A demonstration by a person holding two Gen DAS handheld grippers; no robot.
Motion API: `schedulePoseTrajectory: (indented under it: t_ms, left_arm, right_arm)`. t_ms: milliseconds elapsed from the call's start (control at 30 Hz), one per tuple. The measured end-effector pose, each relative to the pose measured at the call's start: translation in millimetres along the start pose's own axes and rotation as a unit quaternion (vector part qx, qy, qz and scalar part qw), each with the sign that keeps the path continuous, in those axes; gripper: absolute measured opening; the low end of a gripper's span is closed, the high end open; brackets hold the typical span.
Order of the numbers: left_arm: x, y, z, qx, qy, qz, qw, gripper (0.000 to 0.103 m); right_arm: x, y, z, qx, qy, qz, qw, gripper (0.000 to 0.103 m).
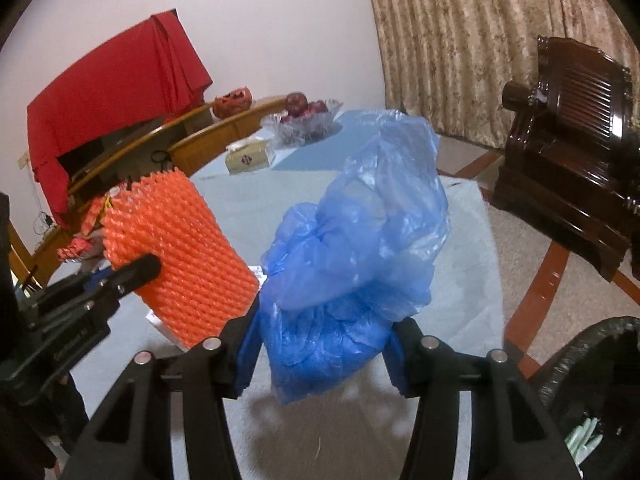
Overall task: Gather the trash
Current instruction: 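Carry the orange net and blue bag over the bin with both tools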
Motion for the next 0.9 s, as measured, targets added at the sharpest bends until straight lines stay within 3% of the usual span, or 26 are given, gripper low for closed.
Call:
schedulePoseTrajectory:
  t_ms: [400, 900]
  left_arm:
    - [-58, -16, -48, -0.006, -0.034, 0.021, 0.9992, 0.013]
    - [-109, -45, -79, 0.003, -0.084, 0.047, 0.9954, 0.013]
  right_arm:
    - [-16, -9, -63, -0.02, -0.023, 0.003, 1.0, 0.052]
    - [-43, -54, -132, -0.023, -0.065, 0.026, 0.997, 0.052]
Point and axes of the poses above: each gripper's, at about its wrist camera, not at the fingertips, and z roughly the way its jaws point, x to its left, y to its top, the point moved 8 cm from there along z, roughly the way its jaws point, and after that the axes turned 1 degree about x, right-handed, at the moved point
